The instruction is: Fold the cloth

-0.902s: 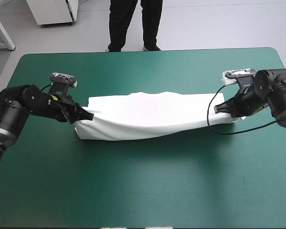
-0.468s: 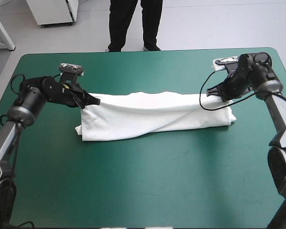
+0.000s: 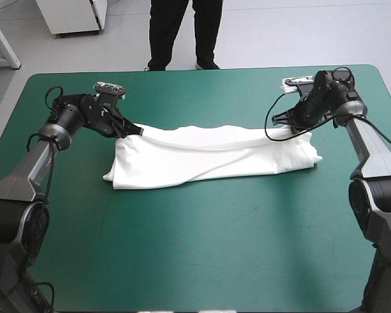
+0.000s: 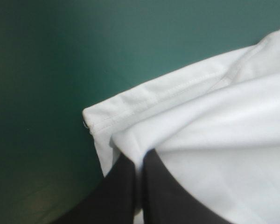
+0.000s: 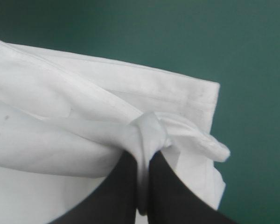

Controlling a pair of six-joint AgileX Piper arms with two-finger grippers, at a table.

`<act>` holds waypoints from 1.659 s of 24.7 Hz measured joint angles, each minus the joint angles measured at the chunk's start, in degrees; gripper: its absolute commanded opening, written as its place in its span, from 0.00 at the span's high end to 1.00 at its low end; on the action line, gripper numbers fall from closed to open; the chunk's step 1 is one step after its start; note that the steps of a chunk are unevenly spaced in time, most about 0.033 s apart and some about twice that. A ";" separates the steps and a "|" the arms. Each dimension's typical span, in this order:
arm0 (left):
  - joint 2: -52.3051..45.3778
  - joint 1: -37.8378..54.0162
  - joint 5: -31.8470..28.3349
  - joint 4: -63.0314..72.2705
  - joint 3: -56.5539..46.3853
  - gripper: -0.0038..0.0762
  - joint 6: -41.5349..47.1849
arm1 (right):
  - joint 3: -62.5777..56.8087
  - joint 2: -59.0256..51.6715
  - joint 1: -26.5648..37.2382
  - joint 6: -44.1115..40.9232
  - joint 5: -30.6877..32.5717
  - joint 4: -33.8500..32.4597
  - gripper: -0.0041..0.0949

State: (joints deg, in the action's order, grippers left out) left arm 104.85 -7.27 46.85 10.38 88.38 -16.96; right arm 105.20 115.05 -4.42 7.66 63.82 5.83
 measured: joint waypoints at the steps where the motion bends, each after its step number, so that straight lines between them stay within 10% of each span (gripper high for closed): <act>1: 0.33 0.00 0.15 0.00 0.05 0.95 0.00 | 0.00 0.14 0.40 0.67 0.08 1.36 0.87; 9: 0.50 0.00 2.65 -1.06 1.22 0.61 -0.23 | 1.09 0.41 4.64 2.84 4.79 5.39 0.40; 17: 0.27 0.00 10.13 -4.81 10.18 0.44 1.54 | 3.79 -2.58 8.58 3.55 6.06 10.66 0.34; 24: -5.29 -0.11 14.49 15.32 14.58 0.62 -3.96 | 4.13 -13.70 9.24 3.90 6.98 11.70 0.41; 26: -7.27 -1.89 15.71 22.49 14.87 0.89 -8.25 | 4.21 -19.25 9.24 3.90 7.31 11.34 0.61; 28: -7.58 -4.76 16.22 25.02 14.87 0.96 -11.13 | 3.51 -24.88 9.24 3.91 7.59 9.46 0.94; 41: 11.08 -14.37 12.37 33.15 14.87 0.96 -18.72 | -21.96 -42.15 9.24 3.13 4.56 -4.93 0.98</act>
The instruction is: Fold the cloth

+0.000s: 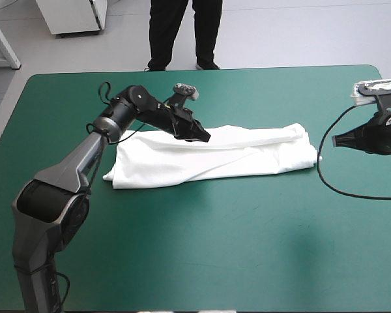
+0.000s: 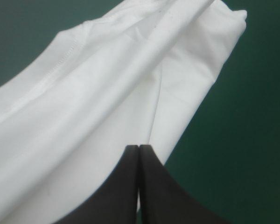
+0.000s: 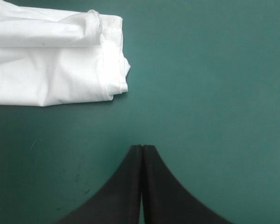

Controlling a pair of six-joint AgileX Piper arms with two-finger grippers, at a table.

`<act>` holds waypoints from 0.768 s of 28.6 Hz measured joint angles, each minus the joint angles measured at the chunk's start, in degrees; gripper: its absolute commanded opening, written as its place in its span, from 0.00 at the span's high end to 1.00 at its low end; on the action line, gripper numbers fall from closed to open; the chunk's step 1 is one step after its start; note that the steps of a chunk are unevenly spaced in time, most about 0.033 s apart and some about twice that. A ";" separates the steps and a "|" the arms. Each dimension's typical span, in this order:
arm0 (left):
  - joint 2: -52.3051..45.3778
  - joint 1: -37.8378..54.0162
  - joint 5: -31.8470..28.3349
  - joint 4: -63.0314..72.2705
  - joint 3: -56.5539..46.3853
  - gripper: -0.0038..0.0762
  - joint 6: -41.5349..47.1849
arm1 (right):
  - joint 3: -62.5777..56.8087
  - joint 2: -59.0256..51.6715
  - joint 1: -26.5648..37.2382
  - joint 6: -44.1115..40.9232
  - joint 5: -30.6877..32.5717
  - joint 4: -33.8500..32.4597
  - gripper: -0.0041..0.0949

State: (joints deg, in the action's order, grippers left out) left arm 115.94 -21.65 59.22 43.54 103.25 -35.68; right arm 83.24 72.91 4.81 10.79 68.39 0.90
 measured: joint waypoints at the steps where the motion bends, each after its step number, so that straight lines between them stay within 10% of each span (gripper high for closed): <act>1: 1.17 -0.97 -0.76 0.00 0.00 0.96 -0.01 | -0.06 0.35 0.00 -0.14 -0.64 -0.27 0.98; 16: 11.01 -2.60 -7.20 1.11 0.00 0.96 -0.39 | 0.90 13.28 0.00 -0.32 -4.83 0.45 0.98; 22: 11.23 -2.60 -7.26 1.37 0.32 0.96 -0.39 | 4.42 18.34 0.00 0.49 -3.39 5.75 0.81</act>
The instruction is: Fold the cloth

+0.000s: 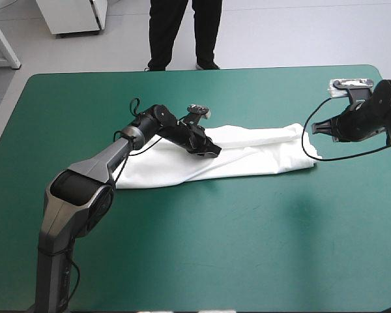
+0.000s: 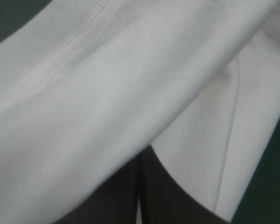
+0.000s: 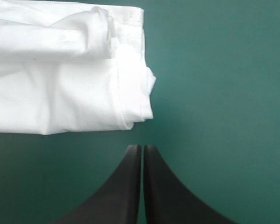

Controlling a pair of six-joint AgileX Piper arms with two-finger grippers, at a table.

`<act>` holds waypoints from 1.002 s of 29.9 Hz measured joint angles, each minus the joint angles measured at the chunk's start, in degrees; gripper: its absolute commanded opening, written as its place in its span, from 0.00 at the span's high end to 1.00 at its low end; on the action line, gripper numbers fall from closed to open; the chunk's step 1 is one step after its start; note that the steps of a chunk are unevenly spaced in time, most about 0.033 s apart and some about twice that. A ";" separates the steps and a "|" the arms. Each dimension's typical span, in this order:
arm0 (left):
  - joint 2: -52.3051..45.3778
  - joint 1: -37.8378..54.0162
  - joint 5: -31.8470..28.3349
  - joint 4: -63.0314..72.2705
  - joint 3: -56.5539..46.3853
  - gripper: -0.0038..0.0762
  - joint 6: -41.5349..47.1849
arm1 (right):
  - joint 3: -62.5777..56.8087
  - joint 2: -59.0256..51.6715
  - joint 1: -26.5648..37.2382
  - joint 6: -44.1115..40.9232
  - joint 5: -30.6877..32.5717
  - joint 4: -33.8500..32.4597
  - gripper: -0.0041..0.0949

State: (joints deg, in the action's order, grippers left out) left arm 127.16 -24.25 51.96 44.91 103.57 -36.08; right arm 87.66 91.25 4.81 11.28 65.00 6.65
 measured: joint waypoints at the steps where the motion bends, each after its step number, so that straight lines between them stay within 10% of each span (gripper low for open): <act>1: 0.00 0.00 0.00 0.00 0.00 0.96 0.00 | 0.77 0.72 0.07 0.13 0.64 1.12 0.75; 8: 0.02 0.00 0.41 0.04 0.00 0.96 0.00 | 2.73 4.92 4.07 1.78 3.44 9.01 0.36; 30: 0.03 0.00 2.06 -2.66 0.38 0.96 2.43 | 11.23 27.94 12.57 7.71 4.39 29.69 0.35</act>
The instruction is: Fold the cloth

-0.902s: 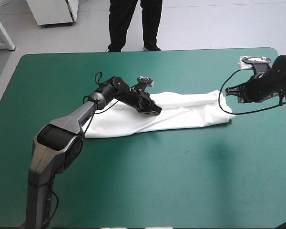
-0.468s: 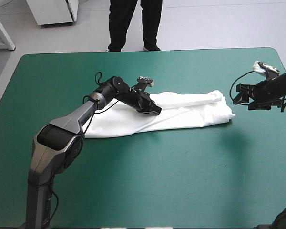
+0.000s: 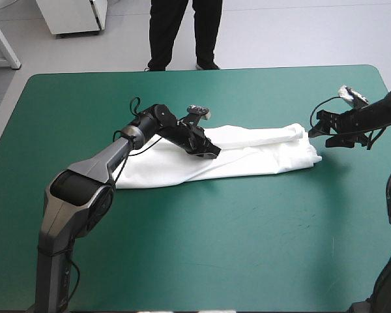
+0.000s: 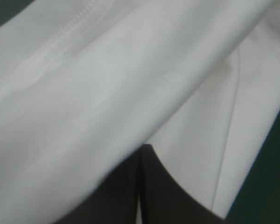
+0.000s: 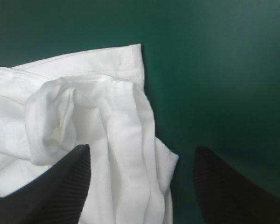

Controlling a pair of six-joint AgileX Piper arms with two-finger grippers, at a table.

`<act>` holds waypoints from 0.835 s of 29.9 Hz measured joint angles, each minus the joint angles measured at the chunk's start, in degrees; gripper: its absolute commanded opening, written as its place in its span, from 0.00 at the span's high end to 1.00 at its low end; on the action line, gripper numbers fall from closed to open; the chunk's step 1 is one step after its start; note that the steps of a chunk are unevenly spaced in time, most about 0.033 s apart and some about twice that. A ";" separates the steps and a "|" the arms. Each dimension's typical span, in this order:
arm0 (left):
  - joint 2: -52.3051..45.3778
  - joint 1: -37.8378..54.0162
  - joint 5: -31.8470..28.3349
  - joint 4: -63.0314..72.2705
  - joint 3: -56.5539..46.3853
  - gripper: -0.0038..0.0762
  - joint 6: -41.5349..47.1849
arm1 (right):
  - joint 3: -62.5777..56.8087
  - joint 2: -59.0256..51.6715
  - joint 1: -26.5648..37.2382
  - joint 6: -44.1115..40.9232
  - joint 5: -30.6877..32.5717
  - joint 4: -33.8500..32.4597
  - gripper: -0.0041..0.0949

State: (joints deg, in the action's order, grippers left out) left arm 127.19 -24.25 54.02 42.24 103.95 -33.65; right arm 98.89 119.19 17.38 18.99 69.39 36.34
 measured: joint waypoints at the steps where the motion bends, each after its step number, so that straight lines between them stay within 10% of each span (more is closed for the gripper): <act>1: 0.00 0.00 0.00 -0.06 0.00 0.96 -0.03 | 0.05 0.43 0.00 0.02 0.00 0.07 0.35; 17: 0.00 -0.10 -0.16 -0.80 0.06 0.96 0.13 | 1.19 4.31 -6.80 0.13 -0.13 1.70 0.36; 25: 0.00 -0.10 -0.17 -0.96 0.10 0.96 0.13 | 1.64 5.93 -8.17 0.34 -0.18 2.56 0.96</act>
State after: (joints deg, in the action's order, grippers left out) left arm 127.19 -24.35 53.85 41.28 104.05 -33.51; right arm 100.53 125.11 9.21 19.33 69.21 38.89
